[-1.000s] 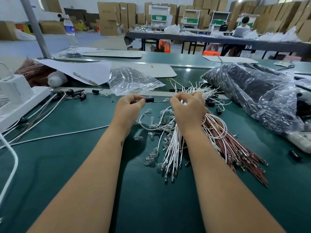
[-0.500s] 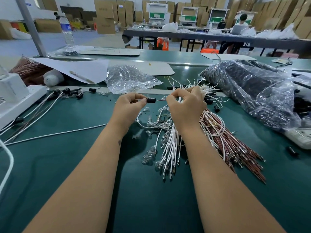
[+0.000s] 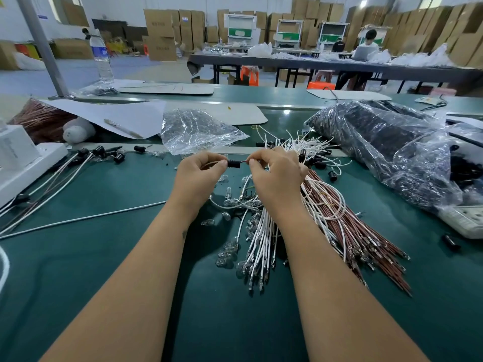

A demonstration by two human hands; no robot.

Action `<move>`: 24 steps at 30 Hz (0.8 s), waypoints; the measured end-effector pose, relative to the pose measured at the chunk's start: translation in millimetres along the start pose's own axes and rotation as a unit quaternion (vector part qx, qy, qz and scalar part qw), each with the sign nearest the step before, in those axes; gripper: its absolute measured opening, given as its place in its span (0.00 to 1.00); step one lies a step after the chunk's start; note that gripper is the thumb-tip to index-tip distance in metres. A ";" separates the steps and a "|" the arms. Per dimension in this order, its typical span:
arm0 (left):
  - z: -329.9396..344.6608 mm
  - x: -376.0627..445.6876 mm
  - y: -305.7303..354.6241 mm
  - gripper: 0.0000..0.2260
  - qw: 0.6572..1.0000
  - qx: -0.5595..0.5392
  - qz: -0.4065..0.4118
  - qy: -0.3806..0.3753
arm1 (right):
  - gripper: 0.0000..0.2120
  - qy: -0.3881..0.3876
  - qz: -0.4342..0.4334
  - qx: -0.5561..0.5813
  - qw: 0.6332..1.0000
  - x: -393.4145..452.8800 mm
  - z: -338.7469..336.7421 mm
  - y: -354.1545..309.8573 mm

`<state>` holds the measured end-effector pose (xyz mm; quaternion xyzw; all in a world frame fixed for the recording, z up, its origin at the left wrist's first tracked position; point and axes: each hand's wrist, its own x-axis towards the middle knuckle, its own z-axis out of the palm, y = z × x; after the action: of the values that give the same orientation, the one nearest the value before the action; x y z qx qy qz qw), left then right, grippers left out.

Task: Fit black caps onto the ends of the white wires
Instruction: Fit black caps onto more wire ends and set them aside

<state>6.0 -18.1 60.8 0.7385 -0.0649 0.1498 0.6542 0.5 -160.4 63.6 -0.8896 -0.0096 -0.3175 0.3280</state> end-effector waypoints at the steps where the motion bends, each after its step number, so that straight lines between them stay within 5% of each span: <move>1: -0.1 -0.2 0.1 0.07 1.000 -0.003 0.000 0.000 | 0.07 -0.003 0.002 0.006 1.000 0.1 -0.4 0.3; 12: -0.8 -0.6 2.1 0.04 1.000 0.008 0.011 -0.013 | 0.13 -0.051 -0.028 0.040 0.998 -4.9 -1.7 -6.8; 16: -0.9 -1.4 1.1 0.03 0.992 0.107 0.068 -0.009 | 0.17 -0.066 -0.064 0.074 0.993 -9.8 -5.0 -13.0; 20: -0.4 -0.8 1.0 0.02 0.970 0.212 0.122 -0.005 | 0.10 -0.066 -0.089 -0.009 0.994 -9.0 -1.9 -11.5; 24: -11.8 4.3 -4.5 0.04 0.910 0.388 0.076 0.125 | 0.07 -0.014 -0.069 -0.093 0.993 -4.4 -5.4 -5.6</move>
<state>9.7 -5.4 59.0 0.9020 0.0246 0.3038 0.3058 -7.3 -158.4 67.5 -0.9179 -0.0458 -0.3263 0.2210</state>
